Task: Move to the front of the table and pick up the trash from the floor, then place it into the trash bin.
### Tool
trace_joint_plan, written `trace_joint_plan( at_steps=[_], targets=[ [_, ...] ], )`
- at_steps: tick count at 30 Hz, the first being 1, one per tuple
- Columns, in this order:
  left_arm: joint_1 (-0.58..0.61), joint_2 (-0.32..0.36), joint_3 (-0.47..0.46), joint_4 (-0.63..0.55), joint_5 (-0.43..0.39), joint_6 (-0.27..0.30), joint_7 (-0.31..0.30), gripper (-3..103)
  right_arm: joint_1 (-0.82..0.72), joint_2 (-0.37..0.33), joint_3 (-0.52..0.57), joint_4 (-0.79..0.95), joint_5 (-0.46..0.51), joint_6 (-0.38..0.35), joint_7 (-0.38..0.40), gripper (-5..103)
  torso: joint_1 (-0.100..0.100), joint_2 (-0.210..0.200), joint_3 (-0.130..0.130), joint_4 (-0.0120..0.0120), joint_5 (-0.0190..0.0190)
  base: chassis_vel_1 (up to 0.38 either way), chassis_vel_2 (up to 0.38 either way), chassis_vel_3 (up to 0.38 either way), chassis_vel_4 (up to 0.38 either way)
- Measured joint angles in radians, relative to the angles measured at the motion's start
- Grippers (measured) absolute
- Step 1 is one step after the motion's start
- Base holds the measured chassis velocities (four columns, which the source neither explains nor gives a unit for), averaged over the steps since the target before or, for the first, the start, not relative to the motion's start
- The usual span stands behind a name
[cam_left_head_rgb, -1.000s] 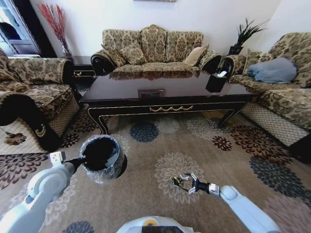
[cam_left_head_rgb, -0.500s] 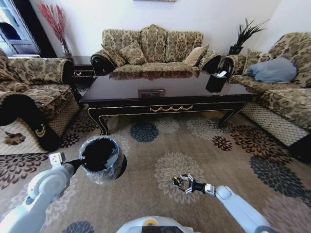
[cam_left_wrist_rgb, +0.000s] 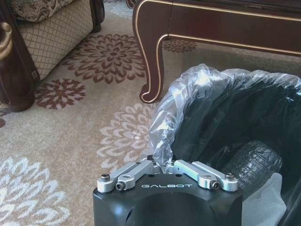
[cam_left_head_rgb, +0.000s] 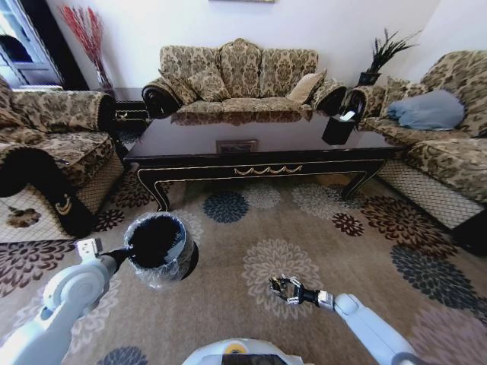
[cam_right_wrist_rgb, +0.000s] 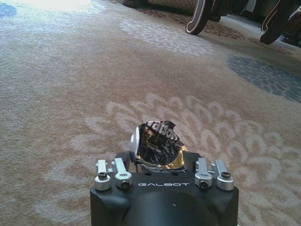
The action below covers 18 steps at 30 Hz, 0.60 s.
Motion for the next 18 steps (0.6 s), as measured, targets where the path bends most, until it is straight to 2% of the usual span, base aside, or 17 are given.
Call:
trace_joint_plan(
  at_steps=[2,5,6,8,11,13,15,18],
  targets=[
    [0.0,-0.001,0.0,0.001,0.0,0.0,0.0,2,0.001,0.003,0.0,-0.004,-0.001,0.001,0.002,61,0.0,0.0,0.0,0.0,0.0,0.0,0.0,0.0,0.0],
    [-0.002,-0.005,0.004,0.002,0.0,0.0,0.0,2,0.003,0.008,-0.002,-0.015,-0.005,0.003,0.003,44,0.0,0.0,0.0,0.0,0.0001,0.0,0.0,0.0,0.0],
    [-0.002,-0.005,0.004,0.002,0.0,0.0,0.0,2,0.003,0.008,-0.002,-0.015,-0.005,0.003,0.003,44,0.0,0.0,0.0,0.0,0.0001,0.0,0.0,0.0,0.0],
    [-0.002,-0.005,0.005,0.002,0.0,0.0,0.0,2,0.004,0.008,-0.003,-0.019,-0.006,0.005,0.003,34,0.0,0.0,0.0,-0.0001,0.0,0.0,0.0,0.0,0.0],
    [-0.005,-0.004,0.006,0.003,0.0,0.0,0.0,2,0.006,0.008,-0.001,-0.027,-0.007,0.009,0.003,28,0.0,0.0,0.0,-0.0001,0.0,0.0,0.0,0.0,0.0],
    [-0.007,-0.003,0.008,0.005,0.0,0.0,0.0,2,0.007,0.008,0.001,-0.031,-0.008,0.011,0.004,18,0.0,0.0,0.0,-0.0002,-0.0002,0.0,0.0,0.0,0.0],
    [-0.01,-0.004,0.012,0.008,0.0,0.0,0.0,2,0.005,0.006,0.003,-0.029,-0.008,0.013,0.004,12,0.0,0.0,0.0,-0.0001,-0.0001,0.0,0.0,0.0,0.0],
    [-0.012,-0.005,0.015,0.011,0.0,0.0,0.0,2,0.002,0.002,0.004,-0.021,-0.007,0.014,0.003,11,0.0,0.0,0.0,-0.0001,0.0002,0.0,0.0,0.0,0.0]
  ],
)
